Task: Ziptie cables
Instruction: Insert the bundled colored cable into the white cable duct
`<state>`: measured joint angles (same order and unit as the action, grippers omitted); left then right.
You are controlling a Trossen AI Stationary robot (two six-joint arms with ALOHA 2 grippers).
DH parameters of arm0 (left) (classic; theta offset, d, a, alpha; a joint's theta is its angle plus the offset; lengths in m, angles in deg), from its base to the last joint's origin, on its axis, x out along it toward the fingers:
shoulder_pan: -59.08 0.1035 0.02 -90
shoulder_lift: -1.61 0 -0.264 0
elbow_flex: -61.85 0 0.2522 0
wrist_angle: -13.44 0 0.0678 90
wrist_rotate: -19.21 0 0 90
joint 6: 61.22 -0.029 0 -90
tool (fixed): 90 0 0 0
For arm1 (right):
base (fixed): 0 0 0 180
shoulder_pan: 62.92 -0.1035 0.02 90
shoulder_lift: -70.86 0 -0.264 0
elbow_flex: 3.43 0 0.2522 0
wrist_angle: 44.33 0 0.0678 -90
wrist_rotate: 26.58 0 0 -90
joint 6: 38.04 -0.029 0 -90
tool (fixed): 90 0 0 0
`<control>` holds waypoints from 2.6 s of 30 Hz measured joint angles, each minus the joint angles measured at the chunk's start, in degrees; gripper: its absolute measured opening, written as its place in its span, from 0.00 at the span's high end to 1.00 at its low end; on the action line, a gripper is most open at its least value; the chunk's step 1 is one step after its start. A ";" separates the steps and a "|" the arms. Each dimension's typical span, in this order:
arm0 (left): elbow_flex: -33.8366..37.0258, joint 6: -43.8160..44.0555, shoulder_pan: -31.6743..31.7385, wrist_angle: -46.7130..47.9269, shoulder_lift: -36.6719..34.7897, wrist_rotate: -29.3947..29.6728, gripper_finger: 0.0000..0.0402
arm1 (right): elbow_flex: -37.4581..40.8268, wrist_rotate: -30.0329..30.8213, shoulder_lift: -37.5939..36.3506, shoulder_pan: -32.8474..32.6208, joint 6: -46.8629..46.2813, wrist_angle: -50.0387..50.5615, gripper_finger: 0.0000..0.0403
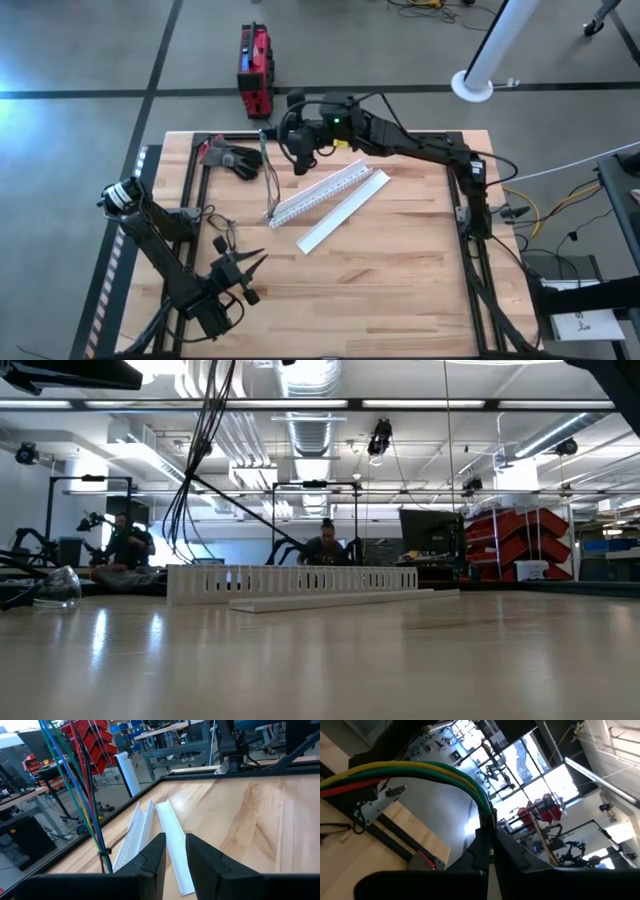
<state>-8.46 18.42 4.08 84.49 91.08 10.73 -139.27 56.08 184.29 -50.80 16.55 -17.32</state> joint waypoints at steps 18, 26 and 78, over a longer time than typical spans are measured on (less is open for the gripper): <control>0.12 0.46 4.78 -0.17 0.00 -6.52 0.85 | 0.11 19.37 3.04 0.42 0.42 -0.11 1.00; 0.13 4.52 6.51 5.27 0.00 -18.83 0.85 | 0.10 20.32 2.95 0.67 -1.20 6.55 1.00; 6.80 26.56 6.47 17.20 0.31 -33.05 0.85 | 9.06 25.25 1.78 9.23 2.08 48.01 1.00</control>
<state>-1.67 44.97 10.55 101.69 91.39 -22.33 -130.21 81.33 186.07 -41.57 18.63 30.69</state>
